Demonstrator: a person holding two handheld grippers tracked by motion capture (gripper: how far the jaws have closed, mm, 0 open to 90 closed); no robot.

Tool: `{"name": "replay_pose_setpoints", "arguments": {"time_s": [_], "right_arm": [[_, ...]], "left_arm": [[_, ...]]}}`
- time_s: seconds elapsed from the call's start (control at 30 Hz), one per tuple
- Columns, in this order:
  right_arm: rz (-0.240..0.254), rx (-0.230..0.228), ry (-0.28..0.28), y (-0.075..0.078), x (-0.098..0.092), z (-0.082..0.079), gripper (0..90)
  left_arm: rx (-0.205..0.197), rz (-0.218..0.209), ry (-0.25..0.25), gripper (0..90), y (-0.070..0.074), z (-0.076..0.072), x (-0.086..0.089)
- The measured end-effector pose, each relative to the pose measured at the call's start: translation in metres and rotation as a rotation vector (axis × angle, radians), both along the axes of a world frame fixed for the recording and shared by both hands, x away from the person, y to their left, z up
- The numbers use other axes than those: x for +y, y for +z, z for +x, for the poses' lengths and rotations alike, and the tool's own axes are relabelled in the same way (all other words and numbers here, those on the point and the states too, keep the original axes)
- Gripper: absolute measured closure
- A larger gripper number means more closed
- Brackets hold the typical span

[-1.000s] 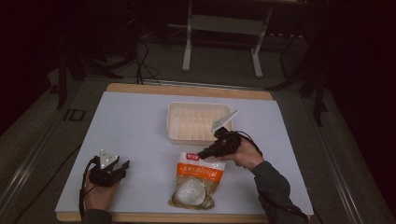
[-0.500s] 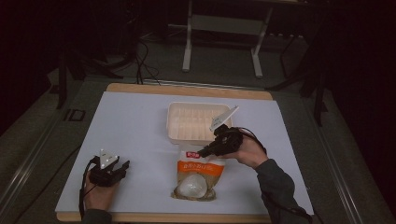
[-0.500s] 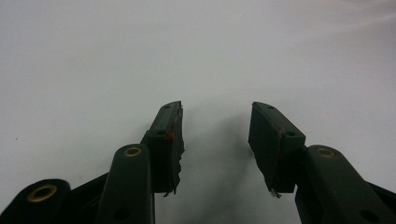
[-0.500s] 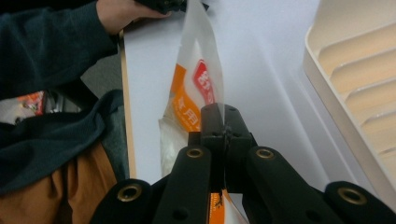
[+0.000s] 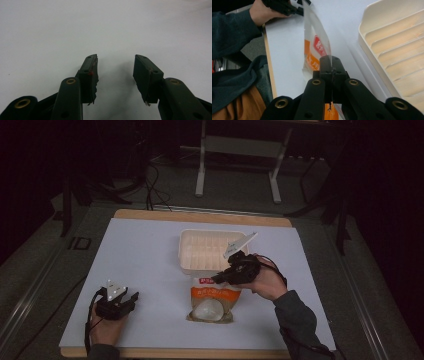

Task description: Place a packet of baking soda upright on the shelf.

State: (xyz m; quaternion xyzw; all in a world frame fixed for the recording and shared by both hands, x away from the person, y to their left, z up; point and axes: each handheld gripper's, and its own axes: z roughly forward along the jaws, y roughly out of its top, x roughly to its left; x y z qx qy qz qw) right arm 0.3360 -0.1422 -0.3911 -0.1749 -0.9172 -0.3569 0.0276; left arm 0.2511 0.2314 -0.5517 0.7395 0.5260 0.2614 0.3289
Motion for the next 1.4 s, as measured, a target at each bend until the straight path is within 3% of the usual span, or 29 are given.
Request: {"name": "replay_pose_setpoints", "arguments": {"time_s": [0.2,0.37,0.93,1.4], "right_arm": [[0.017,-0.006,-0.044,0.005,-0.004,0.001,90.0],[0.04,-0.006,-0.127,0.011,-0.009,0.005,90.0],[0.159,-0.067,-0.383,0.035,-0.028,0.017,90.0],[0.255,-0.102,-0.551,0.056,-0.033,0.027,90.0]], "left_arm": [[0.001,0.001,-0.001,54.3,0.0,0.0,0.0],[-0.001,0.0,-0.001,54.3,0.0,0.0,0.0],[0.0,0.003,-0.001,54.3,0.0,0.0,0.0],[0.003,0.006,-0.003,54.3,0.0,0.0,0.0]]}}
